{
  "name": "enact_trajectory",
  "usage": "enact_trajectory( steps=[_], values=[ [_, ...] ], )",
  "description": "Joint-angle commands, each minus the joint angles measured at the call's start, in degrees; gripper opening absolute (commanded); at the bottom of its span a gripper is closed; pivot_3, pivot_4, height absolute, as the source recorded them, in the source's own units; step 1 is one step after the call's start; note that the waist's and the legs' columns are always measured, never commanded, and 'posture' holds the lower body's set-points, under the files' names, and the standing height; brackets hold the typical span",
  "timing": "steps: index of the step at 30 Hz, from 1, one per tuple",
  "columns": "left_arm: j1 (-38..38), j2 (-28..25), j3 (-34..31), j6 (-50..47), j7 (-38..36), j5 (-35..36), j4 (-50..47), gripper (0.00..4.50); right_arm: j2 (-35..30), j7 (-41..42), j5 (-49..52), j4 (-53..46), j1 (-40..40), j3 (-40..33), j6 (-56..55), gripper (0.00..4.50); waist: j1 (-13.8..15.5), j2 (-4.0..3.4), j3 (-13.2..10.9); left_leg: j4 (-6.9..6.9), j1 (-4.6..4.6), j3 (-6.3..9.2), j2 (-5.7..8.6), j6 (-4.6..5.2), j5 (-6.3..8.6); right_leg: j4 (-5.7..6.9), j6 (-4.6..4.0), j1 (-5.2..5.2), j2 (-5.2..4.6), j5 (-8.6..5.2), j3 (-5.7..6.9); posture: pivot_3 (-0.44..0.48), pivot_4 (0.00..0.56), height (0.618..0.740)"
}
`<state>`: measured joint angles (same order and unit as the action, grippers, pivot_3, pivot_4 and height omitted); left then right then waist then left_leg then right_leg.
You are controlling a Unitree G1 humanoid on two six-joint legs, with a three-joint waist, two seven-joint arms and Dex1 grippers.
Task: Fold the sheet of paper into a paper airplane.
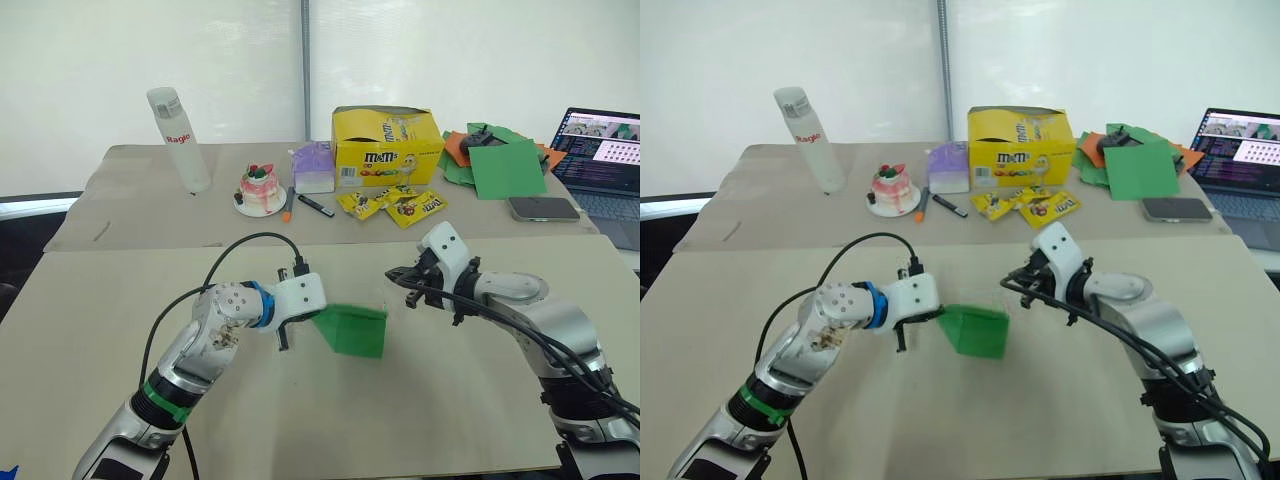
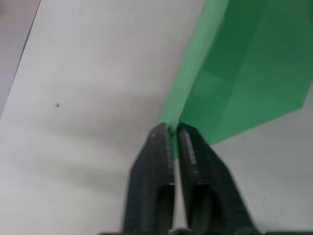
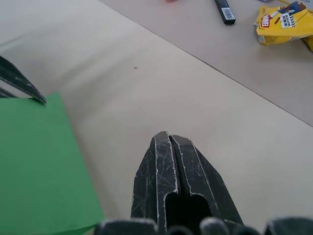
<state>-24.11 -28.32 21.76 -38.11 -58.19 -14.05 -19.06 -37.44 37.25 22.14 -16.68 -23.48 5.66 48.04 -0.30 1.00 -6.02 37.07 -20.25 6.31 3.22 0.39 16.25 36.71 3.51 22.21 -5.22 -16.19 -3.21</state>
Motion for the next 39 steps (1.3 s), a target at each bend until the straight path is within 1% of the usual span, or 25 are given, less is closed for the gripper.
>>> enact_trajectory(
  steps=[1, 2, 3, 5, 6, 7, 8, 10, 13, 15, 18, 21, 24, 25, 28, 30, 31, 33, 37, 39],
  values=[
    [-0.84, -1.45, -2.64, -0.36, -2.07, 5.13, -1.13, 1.82, -0.76, 0.50, 0.19, -2.06, -0.46, -2.34, -1.13, 0.00, 0.01, 0.00, 0.00, -0.01, 0.00, 0.00, -0.01, 0.00, 0.00, 0.00, 0.00, 0.01, 0.00, 0.00, 0.00, 0.000, 0.150, 0.740],
    [-1.01, -1.71, -3.41, -0.09, -2.61, 6.72, -0.88, 2.16, -0.89, 0.55, 0.24, -2.29, -0.32, -2.50, -1.06, 0.00, 0.00, 0.00, 0.00, -0.02, 0.00, 0.00, -0.01, 0.00, 0.00, 0.00, 0.00, 0.01, 0.00, 0.00, 0.00, 0.000, 0.150, 0.740],
    [-1.40, -0.75, -5.91, -1.77, -3.19, 10.21, -0.97, 2.53, -1.10, 0.61, 0.43, -2.75, -0.07, -2.83, -0.86, 0.00, 0.02, 0.00, 0.00, -0.02, 0.00, 0.00, -0.01, 0.00, 0.00, 0.00, 0.00, 0.02, 0.00, 0.00, -0.01, 0.000, 0.150, 0.740],
    [-2.92, 2.53, -13.78, -10.66, -5.43, 21.17, -2.37, 3.18, -1.75, 0.90, 0.97, -3.95, 0.68, -3.72, -0.39, 0.00, 0.28, 0.00, -0.02, -0.01, -0.02, 0.00, 0.00, 0.00, 0.00, -0.01, 0.00, 0.02, -0.05, 0.00, -0.01, 0.000, 0.150, 0.740],
    [-3.83, 3.36, -17.60, -14.12, -6.43, 26.05, -2.63, 3.51, -2.02, 1.18, 1.67, -4.64, 1.20, -4.55, 0.02, 0.00, 0.45, 0.01, -0.03, 0.01, -0.04, 0.01, 0.01, 0.00, 0.00, -0.01, 0.00, 0.03, -0.06, 0.00, 0.01, 0.000, 0.150, 0.740],
    [-4.52, 3.43, -20.20, -16.15, -7.17, 29.47, -2.63, 3.82, -2.27, 1.43, 2.35, -5.21, 1.64, -5.29, 0.39, 0.00, 0.48, 0.02, -0.03, 0.04, -0.06, 0.01, 0.01, 0.00, 0.00, -0.01, 0.00, 0.03, -0.06, 0.00, 0.02, 0.000, 0.150, 0.740],
    [-5.24, 2.75, -22.66, -17.73, -8.00, 32.48, -2.09, 3.82, -2.79, 1.85, 3.00, -5.79, 2.22, -6.18, 0.70, 0.00, 0.36, 0.02, -0.03, 0.04, -0.05, 0.01, 0.00, 0.00, 0.00, -0.01, 0.00, 0.02, -0.05, 0.00, 0.04, 0.000, 0.150, 0.740],
    [-5.73, 0.59, -25.71, -17.07, -9.64, 36.37, 0.01, 3.82, -4.04, 2.42, 3.55, -6.68, 3.23, -7.61, 1.00, 0.00, 0.11, 0.00, -0.03, 0.02, -0.02, 0.00, 0.00, 0.00, 0.00, 0.00, 0.00, 0.02, -0.03, 0.00, 0.03, 0.000, 0.150, 0.740],
    [-8.46, 0.41, -28.05, -16.27, -7.47, 39.17, 5.88, 3.82, -5.22, 2.25, 3.95, -7.24, 4.15, -9.00, 1.16, 0.00, -0.02, 0.01, -0.03, -0.03, 0.03, 0.00, -0.02, -0.01, 0.00, 0.00, 0.00, 0.02, -0.03, 0.00, 0.02, 0.000, 0.150, 0.740],
    [-10.61, 1.14, -27.37, -14.56, -4.39, 37.99, 11.29, 3.25, -5.37, 2.11, 4.08, -7.57, 4.56, -9.32, 1.22, 0.00, 0.18, 0.02, -0.04, 0.00, 0.03, 0.01, 0.00, -0.03, -0.02, -0.05, 0.00, 0.01, -0.04, 0.00, 0.02, 0.000, 0.150, 0.740],
    [-11.78, 1.89, -20.79, -5.62, -2.55, 32.38, 18.94, 2.30, -4.84, 1.29, 4.32, -8.54, 5.14, -9.53, 1.59, 0.00, 0.48, 0.02, -0.03, 0.02, 0.03, 0.00, 0.05, -0.05, -0.03, -0.06, 0.00, 0.00, -0.08, 0.00, 0.01, 0.000, 0.150, 0.740],
    [-12.28, 4.07, -17.10, -0.12, -1.30, 30.21, 24.20, 1.29, -4.24, 3.49, 9.49, -12.42, 6.76, -11.32, 2.88, 0.00, 0.73, 0.04, -0.04, -0.02, -0.02, -0.01, 0.06, -0.09, -0.05, -0.05, -0.01, 0.02, -0.11, 0.00, -0.01, 0.000, 0.150, 0.740],
    [-12.45, 4.22, -14.66, 3.34, -1.15, 28.63, 27.84, 0.25, -5.29, 6.49, 15.78, -17.69, 9.79, -11.54, 6.04, 0.00, 0.80, 0.07, -0.07, -0.04, -0.06, -0.01, 0.04, -0.09, -0.05, -0.07, -0.01, 0.05, -0.09, 0.01, -0.03, 0.000, 0.150, 0.740],
    [-12.59, 4.23, -14.07, 4.17, -1.22, 28.37, 28.98, 0.03, -4.77, 6.49, 17.25, -19.07, 10.85, -11.28, 6.43, 0.00, 0.80, 0.07, -0.07, -0.05, -0.06, 0.00, 0.02, -0.09, -0.05, -0.07, -0.01, 0.05, -0.08, 0.01, -0.03, 0.000, 0.150, 0.740],
    [-12.74, 3.57, -12.29, 4.30, -2.97, 28.39, 30.66, 0.03, -3.12, 5.30, 18.16, -21.46, 13.48, -8.79, 5.74, 0.00, 0.79, 0.08, -0.07, -0.05, -0.04, 0.00, 0.02, -0.07, -0.04, -0.04, -0.01, 0.04, -0.08, 0.01, -0.03, 0.000, 0.150, 0.740],
    [-11.63, 2.48, -10.53, 3.63, -5.91, 29.34, 29.17, 0.03, -1.81, 3.47, 17.02, -20.85, 13.86, -7.21, 5.31, 0.00, 0.73, 0.08, -0.07, -0.04, -0.02, -0.01, 0.04, -0.07, -0.04, -0.04, -0.01, 0.04, -0.08, 0.01, -0.05, 0.000, 0.150, 0.740],
    [-10.76, 1.60, -9.14, 2.59, -7.64, 29.75, 27.87, 0.03, -2.02, 3.07, 15.48, -20.53, 14.14, -5.65, 4.76, 0.00, 0.70, 0.07, -0.07, -0.03, -0.02, -0.01, 0.04, -0.07, -0.04, -0.03, -0.01, 0.05, -0.07, 0.01, -0.05, 0.000, 0.150, 0.740],
    [-9.06, -1.06, -4.85, 1.88, -10.57, 28.17, 25.49, 0.03, -2.50, 2.56, 13.69, -20.01, 14.53, -3.56, 4.29, 0.00, 0.57, 0.06, -0.06, -0.03, 0.01, -0.01, 0.05, -0.07, -0.04, -0.03, -0.01, 0.04, -0.07, 0.00, -0.05, 0.000, 0.150, 0.740],
    [-7.18, -2.59, -1.43, 0.38, -10.18, 27.11, 22.10, 0.03, -2.57, 2.12, 13.29, -19.87, 14.62, -3.19, 3.97, 0.00, 0.70, 0.06, -0.07, -0.05, 0.00, 0.00, 0.05, -0.07, -0.04, -0.02, -0.01, 0.05, -0.07, 0.00, -0.04, 0.000, 0.150, 0.740],
    [-5.86, -3.24, 1.01, 1.89, -9.16, 24.63, 21.37, 0.03, -3.03, 2.15, 13.86, -20.15, 14.50, -4.32, 4.38, 0.00, 0.93, 0.08, -0.08, -0.02, -0.01, 0.00, 0.06, -0.07, -0.04, -0.03, -0.01, 0.04, -0.08, 0.00, -0.04, 0.000, 0.150, 0.740]
  ],
)
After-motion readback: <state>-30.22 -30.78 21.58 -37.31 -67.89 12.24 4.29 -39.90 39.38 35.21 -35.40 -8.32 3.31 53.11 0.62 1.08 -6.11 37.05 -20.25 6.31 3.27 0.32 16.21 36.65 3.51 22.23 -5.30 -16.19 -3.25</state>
